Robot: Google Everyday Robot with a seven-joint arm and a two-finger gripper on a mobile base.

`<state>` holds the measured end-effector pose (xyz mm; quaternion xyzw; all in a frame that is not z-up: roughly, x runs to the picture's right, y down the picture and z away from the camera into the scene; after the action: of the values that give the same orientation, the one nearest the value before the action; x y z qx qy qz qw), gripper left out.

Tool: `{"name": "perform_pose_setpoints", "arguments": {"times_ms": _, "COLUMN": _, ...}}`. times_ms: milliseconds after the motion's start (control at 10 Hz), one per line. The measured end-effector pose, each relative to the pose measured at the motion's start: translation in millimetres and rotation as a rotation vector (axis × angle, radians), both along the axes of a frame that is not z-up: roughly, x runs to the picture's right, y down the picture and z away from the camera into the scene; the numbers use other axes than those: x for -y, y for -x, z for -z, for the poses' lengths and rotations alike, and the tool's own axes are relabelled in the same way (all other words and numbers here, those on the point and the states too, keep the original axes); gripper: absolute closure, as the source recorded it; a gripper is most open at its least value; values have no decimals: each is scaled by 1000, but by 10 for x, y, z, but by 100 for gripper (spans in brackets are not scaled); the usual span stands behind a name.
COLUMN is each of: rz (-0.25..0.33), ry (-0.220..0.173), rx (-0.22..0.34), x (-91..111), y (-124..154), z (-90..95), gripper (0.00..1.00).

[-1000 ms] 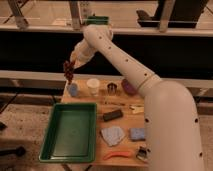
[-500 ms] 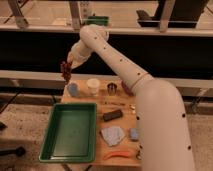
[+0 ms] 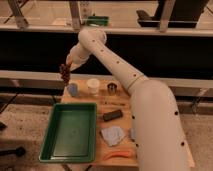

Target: Place grapes in plastic cup

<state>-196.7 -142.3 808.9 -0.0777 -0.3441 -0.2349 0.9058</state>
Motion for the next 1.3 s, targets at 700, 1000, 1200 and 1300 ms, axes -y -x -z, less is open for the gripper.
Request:
{"name": "perform_pose_setpoints", "arguments": {"times_ms": 700, "rz": 57, "ry": 7, "rx": -31, "x": -130, "y": 35, "z": -156, "gripper": 97}}
{"name": "perform_pose_setpoints", "arguments": {"times_ms": 1000, "rz": 95, "ry": 38, "rx": -45, "x": -187, "y": 1, "z": -246, "gripper": 97}}
{"name": "perform_pose_setpoints", "arguments": {"times_ms": 1200, "rz": 102, "ry": 58, "rx": -45, "x": -228, "y": -17, "z": -310, "gripper": 97}}
{"name": "perform_pose_setpoints", "arguments": {"times_ms": 1300, "rz": 109, "ry": 76, "rx": -43, "x": -262, "y": -24, "z": -372, "gripper": 97}}
